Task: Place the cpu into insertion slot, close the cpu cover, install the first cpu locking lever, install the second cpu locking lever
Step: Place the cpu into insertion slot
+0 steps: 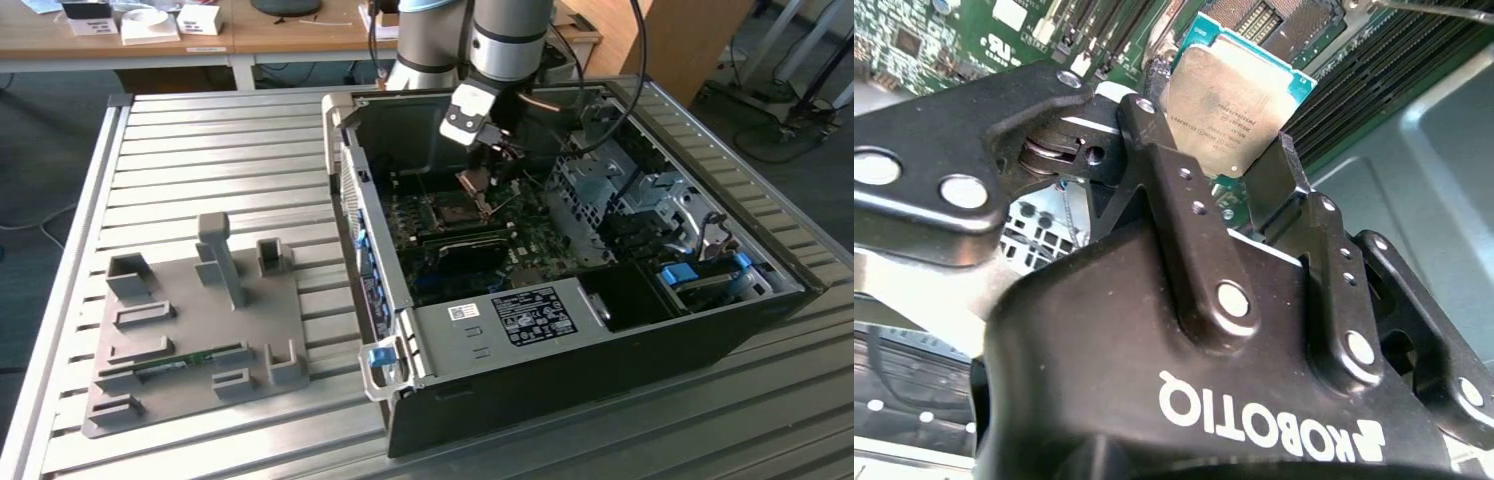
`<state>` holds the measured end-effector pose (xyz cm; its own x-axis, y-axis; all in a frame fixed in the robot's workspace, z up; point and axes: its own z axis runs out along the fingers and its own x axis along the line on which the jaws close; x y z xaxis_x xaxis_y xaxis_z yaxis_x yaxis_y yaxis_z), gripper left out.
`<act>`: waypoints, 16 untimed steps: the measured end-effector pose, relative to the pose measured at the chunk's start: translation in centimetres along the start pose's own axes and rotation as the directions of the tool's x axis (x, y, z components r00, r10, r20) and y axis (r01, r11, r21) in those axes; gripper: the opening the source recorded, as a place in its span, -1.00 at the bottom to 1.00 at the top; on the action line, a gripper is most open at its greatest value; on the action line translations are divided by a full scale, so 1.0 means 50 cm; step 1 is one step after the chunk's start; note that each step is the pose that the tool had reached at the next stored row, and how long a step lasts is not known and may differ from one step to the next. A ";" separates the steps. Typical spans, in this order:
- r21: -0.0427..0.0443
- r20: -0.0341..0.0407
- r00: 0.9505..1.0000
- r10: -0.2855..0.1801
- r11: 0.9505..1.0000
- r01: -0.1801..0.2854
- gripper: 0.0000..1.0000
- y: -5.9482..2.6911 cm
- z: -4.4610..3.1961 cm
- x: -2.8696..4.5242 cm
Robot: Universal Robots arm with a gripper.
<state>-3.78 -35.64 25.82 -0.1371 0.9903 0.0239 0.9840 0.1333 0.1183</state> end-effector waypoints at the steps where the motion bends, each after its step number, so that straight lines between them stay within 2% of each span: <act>1: 0.000 0.001 1.000 0.009 1.000 -0.009 0.08 0.000 0.000 0.000; 8: -0.001 0.006 0.999 0.050 0.999 -0.050 0.08 -0.001 0.000 0.000; 16: -0.004 0.015 0.992 0.128 0.992 -0.127 0.08 -0.003 0.001 0.000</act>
<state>-3.94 -35.64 25.73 -0.0087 0.9997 0.0241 0.9930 0.0058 0.1184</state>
